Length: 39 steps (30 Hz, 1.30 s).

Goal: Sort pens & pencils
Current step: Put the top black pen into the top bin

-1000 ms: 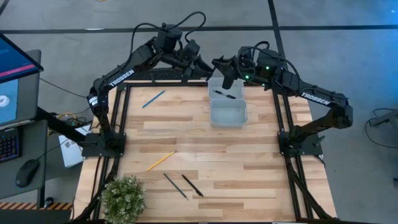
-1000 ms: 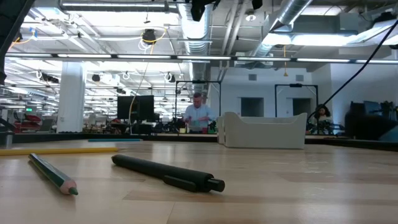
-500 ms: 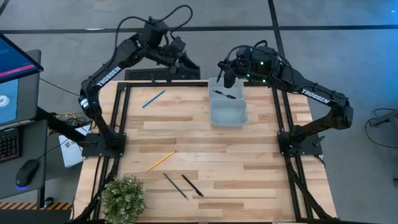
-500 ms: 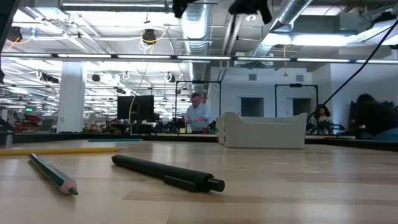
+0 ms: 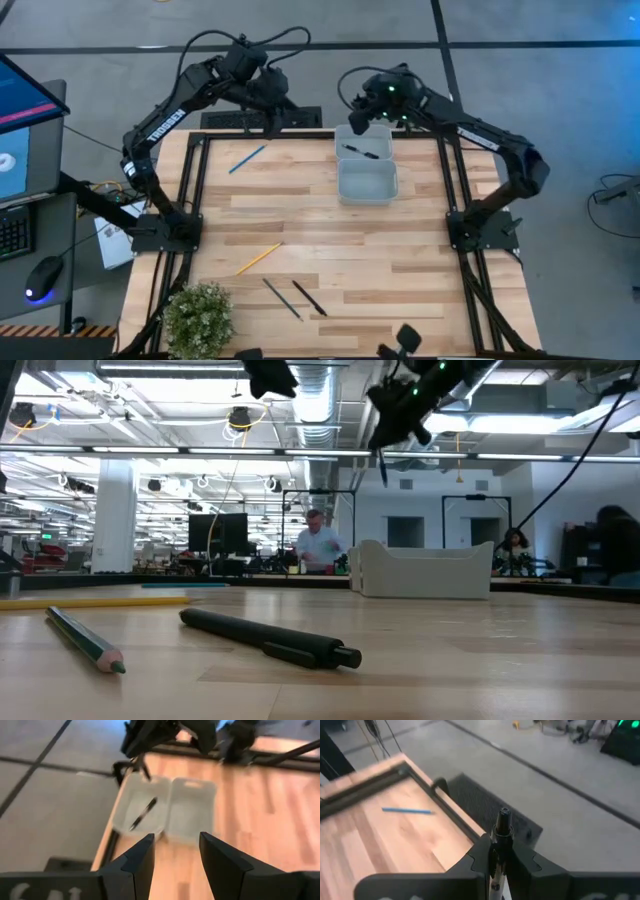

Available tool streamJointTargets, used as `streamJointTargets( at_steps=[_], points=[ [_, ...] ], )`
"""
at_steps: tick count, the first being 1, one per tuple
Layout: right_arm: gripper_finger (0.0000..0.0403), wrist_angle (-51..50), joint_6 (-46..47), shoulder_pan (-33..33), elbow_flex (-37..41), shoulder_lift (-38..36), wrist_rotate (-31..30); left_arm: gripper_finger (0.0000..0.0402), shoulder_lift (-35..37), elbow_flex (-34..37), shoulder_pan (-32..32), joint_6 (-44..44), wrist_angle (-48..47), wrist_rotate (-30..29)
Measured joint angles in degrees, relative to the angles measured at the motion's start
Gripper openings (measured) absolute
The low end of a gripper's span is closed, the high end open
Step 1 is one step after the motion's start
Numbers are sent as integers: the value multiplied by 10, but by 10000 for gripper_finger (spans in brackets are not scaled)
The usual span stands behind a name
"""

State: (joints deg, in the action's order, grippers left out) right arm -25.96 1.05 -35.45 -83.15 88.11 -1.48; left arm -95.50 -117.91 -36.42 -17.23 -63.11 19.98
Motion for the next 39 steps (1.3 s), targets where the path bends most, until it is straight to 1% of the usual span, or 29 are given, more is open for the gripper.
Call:
streamJointTargets(
  at_steps=[6, 10, 17, 23, 29, 39],
  points=[
    [59, -12, -28, -23, -1, 50, 1, 146, 0, 0, -1, 7, -39, -89],
    [60, -60, -65, -33, -25, 90, 1, 146, 0, 0, 0, 10, -55, -119],
    [60, -156, -110, -33, -86, 165, -4, 146, 0, 0, 0, 18, -56, -120],
    [60, -208, -135, -33, -121, 212, -22, 146, -1, 0, 0, 20, -59, -120],
    [61, -254, -137, -34, -128, 231, -31, 146, -1, 0, 0, 32, -94, -119],
    [61, -250, -146, -29, -126, 230, -35, 146, -1, 0, 0, 50, -147, -117]
  ],
)
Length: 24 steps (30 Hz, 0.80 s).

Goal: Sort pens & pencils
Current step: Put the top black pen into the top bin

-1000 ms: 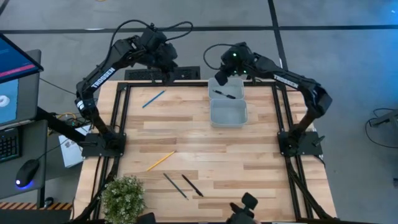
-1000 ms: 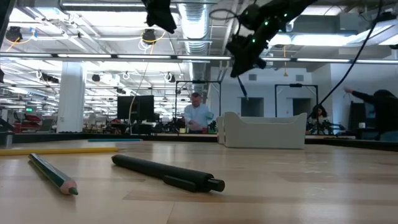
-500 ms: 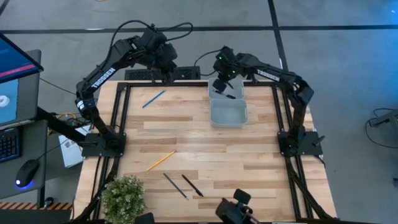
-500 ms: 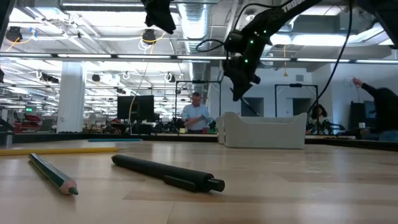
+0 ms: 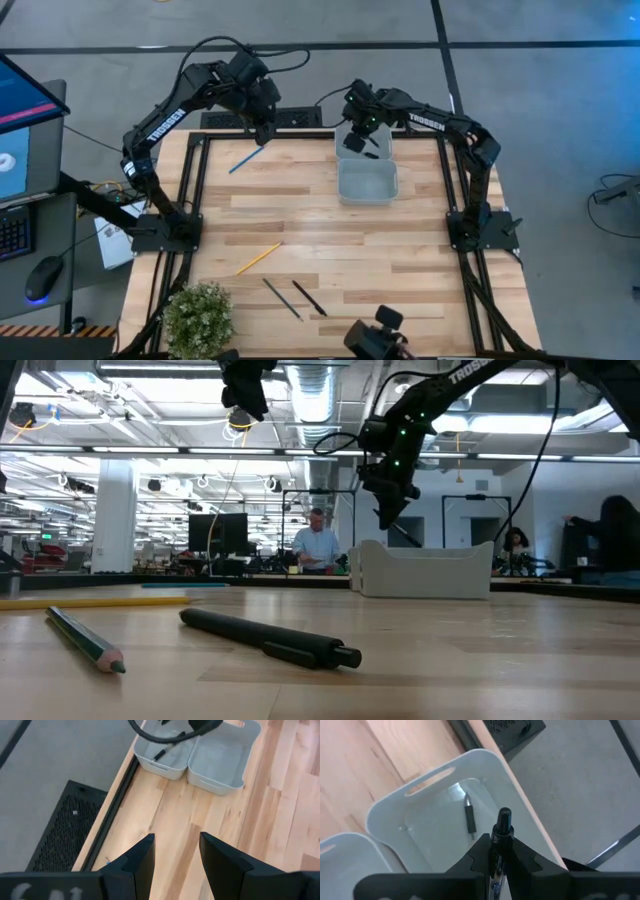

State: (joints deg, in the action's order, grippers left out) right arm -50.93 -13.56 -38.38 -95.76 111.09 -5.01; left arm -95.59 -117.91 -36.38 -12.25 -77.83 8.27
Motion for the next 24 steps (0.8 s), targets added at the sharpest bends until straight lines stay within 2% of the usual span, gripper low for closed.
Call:
streamJointTargets(
  at_steps=[12, 24],
  points=[
    [89, 4, 0, 1, 0, 0, 0, 146, 0, 0, 0, 0, 5, 0],
    [146, 1, 0, 1, 0, 0, 0, 146, 0, 0, 0, 6, 3, 0]
  ],
)
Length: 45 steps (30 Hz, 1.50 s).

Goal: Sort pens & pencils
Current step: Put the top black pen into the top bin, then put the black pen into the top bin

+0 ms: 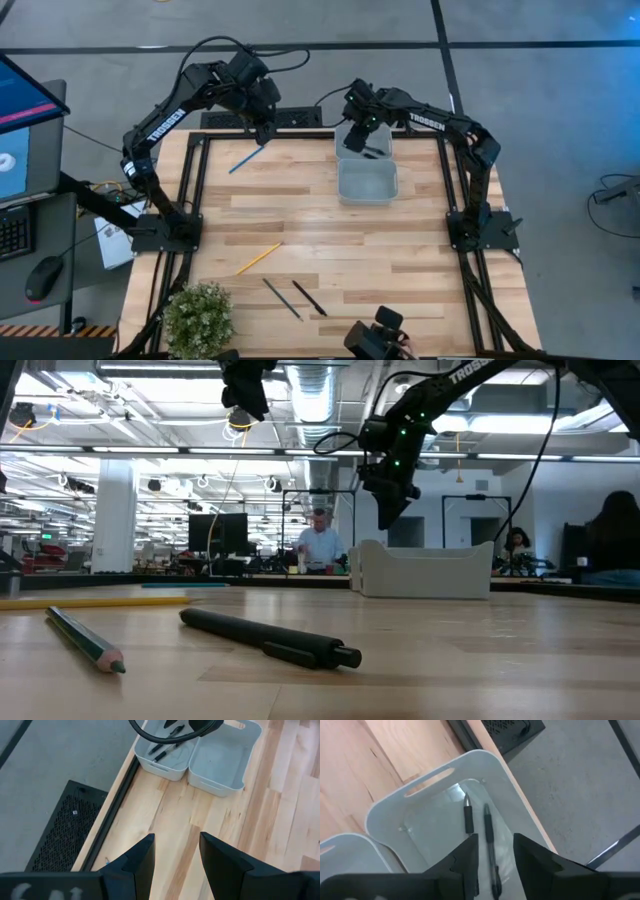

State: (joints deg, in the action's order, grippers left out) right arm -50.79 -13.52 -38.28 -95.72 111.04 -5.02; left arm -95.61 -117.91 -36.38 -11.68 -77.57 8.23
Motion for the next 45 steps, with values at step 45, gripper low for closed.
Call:
streamJointTargets(
  at_steps=[45],
  points=[
    [143, -70, 62, 169, -165, -85, 177, 146, 265, 564, -4, 112, 325, 76]
  ],
)
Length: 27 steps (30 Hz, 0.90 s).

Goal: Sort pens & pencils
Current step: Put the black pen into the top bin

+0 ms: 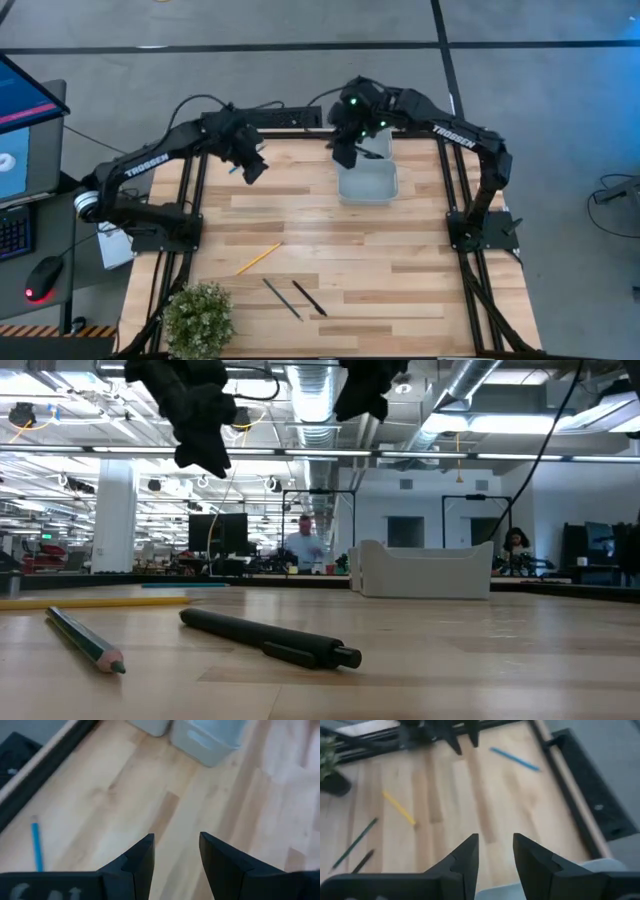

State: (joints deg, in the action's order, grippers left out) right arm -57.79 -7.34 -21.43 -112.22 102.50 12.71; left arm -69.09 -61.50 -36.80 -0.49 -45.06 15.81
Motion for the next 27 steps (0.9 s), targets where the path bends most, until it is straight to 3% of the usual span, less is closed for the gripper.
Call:
streamJointTargets(
  at_steps=[10, 27],
  points=[
    [139, 47, 49, 47, 113, -11, 5, 146, 60, 38, 75, 7, 23, -11],
    [140, 187, 97, 66, 327, -184, -40, 146, 62, 64, 197, 6, 142, -16]
  ],
)
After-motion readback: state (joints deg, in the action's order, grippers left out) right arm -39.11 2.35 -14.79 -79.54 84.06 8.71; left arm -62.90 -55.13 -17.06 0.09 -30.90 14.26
